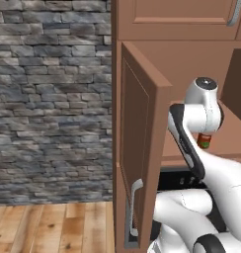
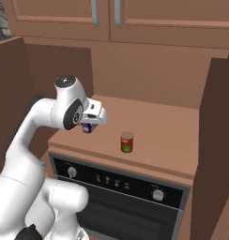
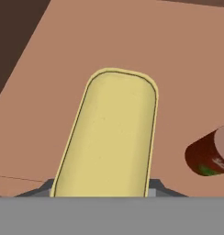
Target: Restock the canned food cabinet by taking the new fresh canned food from the counter and placing it in the cabinet. Then, take the old canned food from the cabinet and place it on the counter.
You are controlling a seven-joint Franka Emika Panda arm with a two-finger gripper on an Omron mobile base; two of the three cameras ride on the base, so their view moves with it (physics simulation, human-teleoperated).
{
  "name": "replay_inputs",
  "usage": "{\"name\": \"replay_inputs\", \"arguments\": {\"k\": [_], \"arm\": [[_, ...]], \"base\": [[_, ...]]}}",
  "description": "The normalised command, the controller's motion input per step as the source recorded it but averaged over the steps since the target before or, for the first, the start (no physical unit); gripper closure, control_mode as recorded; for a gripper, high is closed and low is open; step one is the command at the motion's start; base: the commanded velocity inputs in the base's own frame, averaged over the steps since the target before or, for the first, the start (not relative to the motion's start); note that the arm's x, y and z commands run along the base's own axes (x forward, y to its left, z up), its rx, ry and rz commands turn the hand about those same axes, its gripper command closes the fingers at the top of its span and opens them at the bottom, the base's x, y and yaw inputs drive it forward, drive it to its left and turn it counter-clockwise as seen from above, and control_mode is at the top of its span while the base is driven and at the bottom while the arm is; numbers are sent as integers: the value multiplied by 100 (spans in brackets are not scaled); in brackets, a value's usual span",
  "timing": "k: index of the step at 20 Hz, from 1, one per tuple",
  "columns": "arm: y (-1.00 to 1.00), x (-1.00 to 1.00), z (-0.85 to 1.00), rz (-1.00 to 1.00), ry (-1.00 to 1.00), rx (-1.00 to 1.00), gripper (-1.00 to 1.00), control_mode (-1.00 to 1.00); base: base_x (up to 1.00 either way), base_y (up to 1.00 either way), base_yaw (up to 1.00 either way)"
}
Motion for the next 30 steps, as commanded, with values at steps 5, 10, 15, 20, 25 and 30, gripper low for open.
{"name": "replay_inputs", "arguments": {"k": [5,10,15,20,25,30], "arm": [[-3,35,-66,0,13,-9,100,-100],[-4,43,-61,0,9,-4,100,-100],[-22,49,-49,0,3,1,100,-100],[-42,57,-32,0,0,6,100,-100],[-14,29,-5,1,0,0,-100,-100],[0,0,0,0,0,0,-100,-100]], "base": [[0,0,0],[0,0,0],[0,0,0],[0,0,0],[0,0,0],[0,0,0]]}}
